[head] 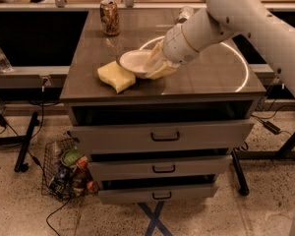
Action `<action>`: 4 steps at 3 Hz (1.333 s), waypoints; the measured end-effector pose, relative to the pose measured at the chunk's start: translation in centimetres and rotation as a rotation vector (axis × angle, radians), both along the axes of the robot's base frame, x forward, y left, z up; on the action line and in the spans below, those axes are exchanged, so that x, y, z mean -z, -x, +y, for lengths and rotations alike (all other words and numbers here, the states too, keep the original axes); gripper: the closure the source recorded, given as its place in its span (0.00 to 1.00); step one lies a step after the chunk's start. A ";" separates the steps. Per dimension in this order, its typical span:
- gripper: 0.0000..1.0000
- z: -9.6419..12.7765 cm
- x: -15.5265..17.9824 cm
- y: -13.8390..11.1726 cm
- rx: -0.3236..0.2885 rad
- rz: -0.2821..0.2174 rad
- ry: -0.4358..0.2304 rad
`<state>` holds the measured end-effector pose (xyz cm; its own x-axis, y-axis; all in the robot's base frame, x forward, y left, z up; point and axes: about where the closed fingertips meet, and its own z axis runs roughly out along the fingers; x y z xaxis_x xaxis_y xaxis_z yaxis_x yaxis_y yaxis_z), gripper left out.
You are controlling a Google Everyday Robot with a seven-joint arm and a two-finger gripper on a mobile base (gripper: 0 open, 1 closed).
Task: Move paper bowl near sponge
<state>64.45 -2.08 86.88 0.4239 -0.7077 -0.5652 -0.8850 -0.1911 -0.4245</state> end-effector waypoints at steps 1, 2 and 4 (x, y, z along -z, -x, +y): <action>0.00 -1.6 -0.6 -1.5 0.056 -0.015 -0.004; 0.00 -3.3 -1.5 -3.0 0.116 -0.029 -0.012; 0.00 -12.4 -9.8 -5.4 0.397 -0.046 -0.193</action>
Offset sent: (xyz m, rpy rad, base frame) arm 0.0454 -0.0575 0.0308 0.0201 -0.0543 -0.1921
